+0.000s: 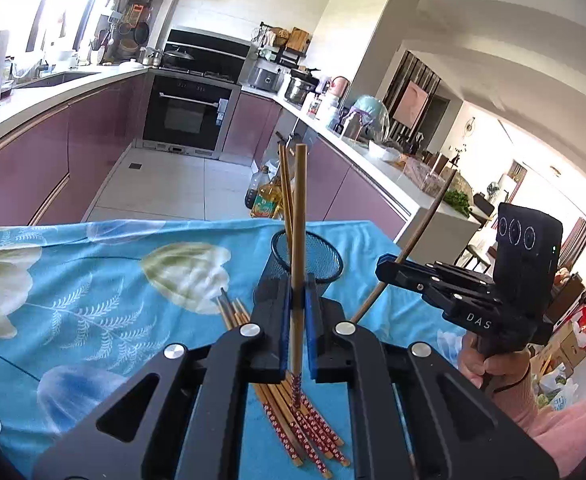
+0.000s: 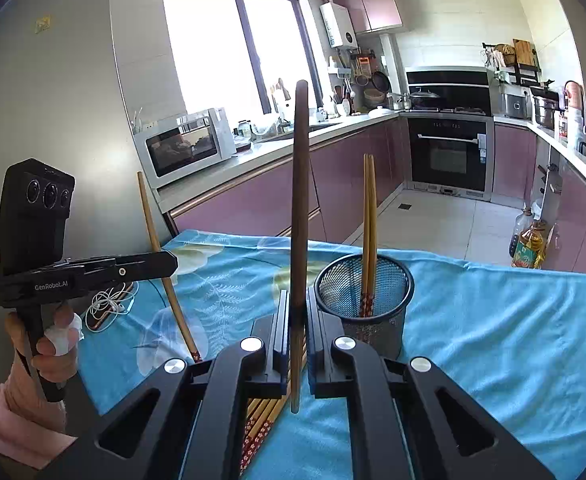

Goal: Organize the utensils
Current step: 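Raise both chopsticks upright and carry them above the mesh cup, then lower the chopsticks into the mesh cup and open both grippers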

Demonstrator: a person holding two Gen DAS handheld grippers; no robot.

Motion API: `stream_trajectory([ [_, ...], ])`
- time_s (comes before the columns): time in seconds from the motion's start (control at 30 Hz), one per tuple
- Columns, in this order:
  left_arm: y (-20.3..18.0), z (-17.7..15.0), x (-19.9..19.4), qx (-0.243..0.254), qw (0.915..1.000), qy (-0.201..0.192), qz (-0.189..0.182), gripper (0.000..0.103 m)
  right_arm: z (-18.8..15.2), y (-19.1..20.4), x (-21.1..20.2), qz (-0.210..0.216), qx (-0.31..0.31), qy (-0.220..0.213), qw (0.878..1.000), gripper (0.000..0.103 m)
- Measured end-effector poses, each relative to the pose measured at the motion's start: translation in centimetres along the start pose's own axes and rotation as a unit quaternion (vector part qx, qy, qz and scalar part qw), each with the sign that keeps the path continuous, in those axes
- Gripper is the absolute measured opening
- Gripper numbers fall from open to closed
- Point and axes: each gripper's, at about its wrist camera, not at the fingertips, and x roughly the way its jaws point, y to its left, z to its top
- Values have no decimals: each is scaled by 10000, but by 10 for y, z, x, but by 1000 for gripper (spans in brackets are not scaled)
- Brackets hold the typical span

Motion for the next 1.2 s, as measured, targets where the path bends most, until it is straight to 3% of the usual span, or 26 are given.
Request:
stream_trajectory([
  [0.37,-24,58,11,125,9980,-594,-198,7,47,-6,-14,-126,-187,-469,9986,6],
  [0.7,-37,103,28,303,9965,-781,2,7,75,-24,-7,-420,-172,-727,9963,6],
  [0.9,-38,98,62,423,9979,-393,280,7,66,-34,19,-518,-139,-309,9981,6],
  [1.2,-31,74,117,658,9956,476,476,7,44,-49,64,-621,-101,765,9951,6],
])
